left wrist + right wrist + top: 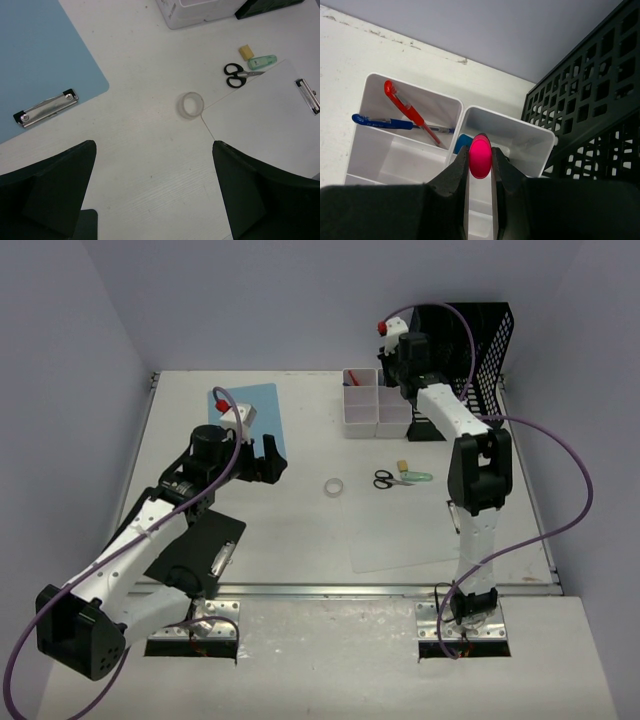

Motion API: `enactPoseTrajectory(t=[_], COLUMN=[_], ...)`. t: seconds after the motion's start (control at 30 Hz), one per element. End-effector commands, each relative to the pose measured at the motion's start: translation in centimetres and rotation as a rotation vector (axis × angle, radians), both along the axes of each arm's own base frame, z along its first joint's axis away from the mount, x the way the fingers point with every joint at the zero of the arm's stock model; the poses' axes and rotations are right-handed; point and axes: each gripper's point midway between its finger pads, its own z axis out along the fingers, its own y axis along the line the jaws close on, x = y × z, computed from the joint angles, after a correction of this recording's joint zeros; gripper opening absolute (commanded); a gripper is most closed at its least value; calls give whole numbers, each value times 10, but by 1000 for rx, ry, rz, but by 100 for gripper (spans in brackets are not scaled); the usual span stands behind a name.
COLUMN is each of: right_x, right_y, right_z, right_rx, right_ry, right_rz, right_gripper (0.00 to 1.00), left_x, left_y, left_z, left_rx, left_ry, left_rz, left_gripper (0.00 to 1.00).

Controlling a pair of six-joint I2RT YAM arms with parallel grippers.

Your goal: Organize the desk

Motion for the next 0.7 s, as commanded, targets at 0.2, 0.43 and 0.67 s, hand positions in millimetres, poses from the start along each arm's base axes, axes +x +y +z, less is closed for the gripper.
enactPoseTrajectory(t=[0.2, 0.43, 0.67], right_x=[-3, -49, -169], right_y=[14, 36, 41], right_z=[41, 83, 34], right_rx=[57, -55, -287], right_ry=[-36, -2, 356], right_rz=[88, 385, 825], right_gripper=[45, 44, 39], left_x=[5, 3, -16], left_y=[-6, -8, -24], left_z=[8, 17, 22], left_rx=[-24, -28, -44], left_ry=[-36, -56, -79], left_rz=[-24, -47, -204], left_gripper=[100, 100, 100])
